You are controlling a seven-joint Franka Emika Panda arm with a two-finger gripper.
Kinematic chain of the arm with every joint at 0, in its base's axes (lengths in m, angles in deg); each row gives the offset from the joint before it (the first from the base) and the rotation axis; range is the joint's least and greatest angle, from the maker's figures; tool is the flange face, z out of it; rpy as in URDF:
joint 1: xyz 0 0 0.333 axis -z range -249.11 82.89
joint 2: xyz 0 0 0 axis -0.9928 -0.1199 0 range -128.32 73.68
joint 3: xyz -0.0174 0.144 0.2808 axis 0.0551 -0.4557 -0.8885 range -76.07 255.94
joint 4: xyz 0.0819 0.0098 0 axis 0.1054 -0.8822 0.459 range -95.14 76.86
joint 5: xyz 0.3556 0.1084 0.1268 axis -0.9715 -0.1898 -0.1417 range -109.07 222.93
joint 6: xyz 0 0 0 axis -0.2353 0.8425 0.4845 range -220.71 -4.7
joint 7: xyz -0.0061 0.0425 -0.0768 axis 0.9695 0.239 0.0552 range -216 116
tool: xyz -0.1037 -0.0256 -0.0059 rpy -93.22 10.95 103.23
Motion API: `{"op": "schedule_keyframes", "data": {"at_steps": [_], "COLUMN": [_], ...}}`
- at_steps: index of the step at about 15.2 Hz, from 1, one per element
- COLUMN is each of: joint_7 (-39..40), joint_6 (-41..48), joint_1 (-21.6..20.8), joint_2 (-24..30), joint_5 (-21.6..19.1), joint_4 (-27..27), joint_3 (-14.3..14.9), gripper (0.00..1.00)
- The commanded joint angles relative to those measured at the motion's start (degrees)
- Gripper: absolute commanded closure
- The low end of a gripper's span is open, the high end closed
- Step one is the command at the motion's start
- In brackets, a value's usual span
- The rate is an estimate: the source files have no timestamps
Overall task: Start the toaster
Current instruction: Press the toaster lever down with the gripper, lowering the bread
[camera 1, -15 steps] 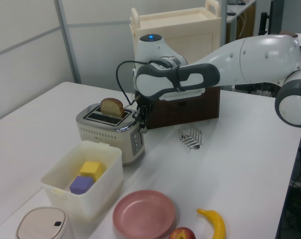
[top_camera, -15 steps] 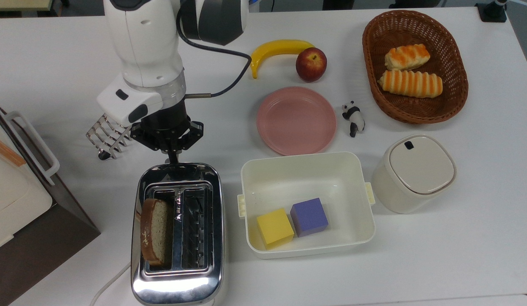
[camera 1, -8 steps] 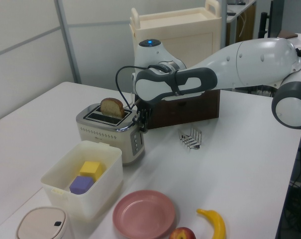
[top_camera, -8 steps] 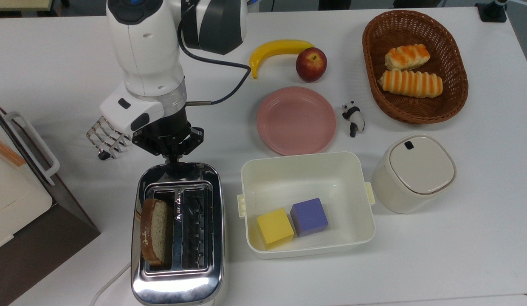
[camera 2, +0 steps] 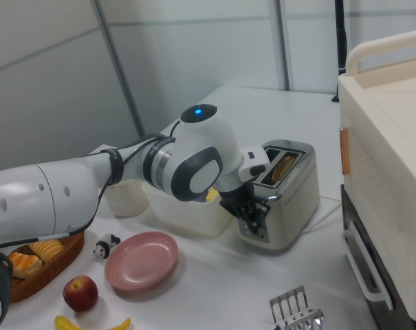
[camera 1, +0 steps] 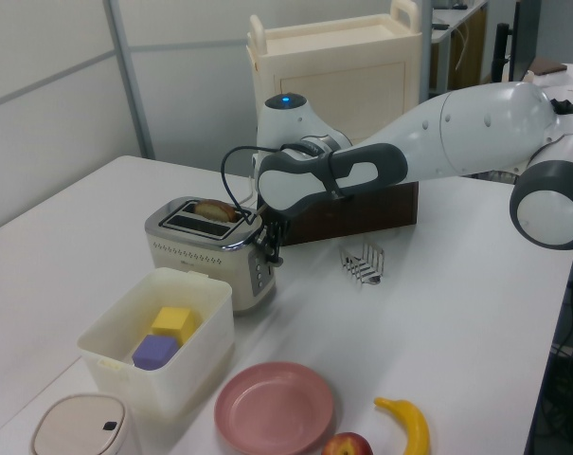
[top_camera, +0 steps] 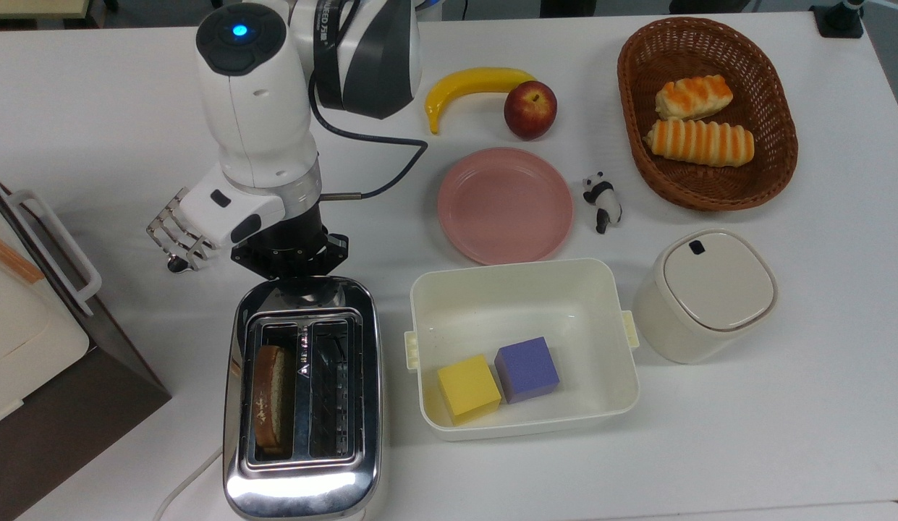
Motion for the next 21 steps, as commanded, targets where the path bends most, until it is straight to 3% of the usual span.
{"op": "schedule_keyframes", "data": {"at_steps": [1, 14, 17, 21], "joint_7": [0.98, 0.81, 0.28, 0.37], "joint_6": [-1.65, -4.81, -4.73, -4.11], "joint_1": [0.11, 0.46, 0.46, 0.54], "joint_2": [-1.45, -6.2, -5.5, -0.24], "joint_5": [-0.15, 0.03, -0.24, -0.68], "joint_4": [-2.28, -2.29, -1.76, -1.76], "joint_3": [0.3, 0.3, 0.3, 0.65], "gripper": [1.0, 1.0, 0.99, 0.97]}}
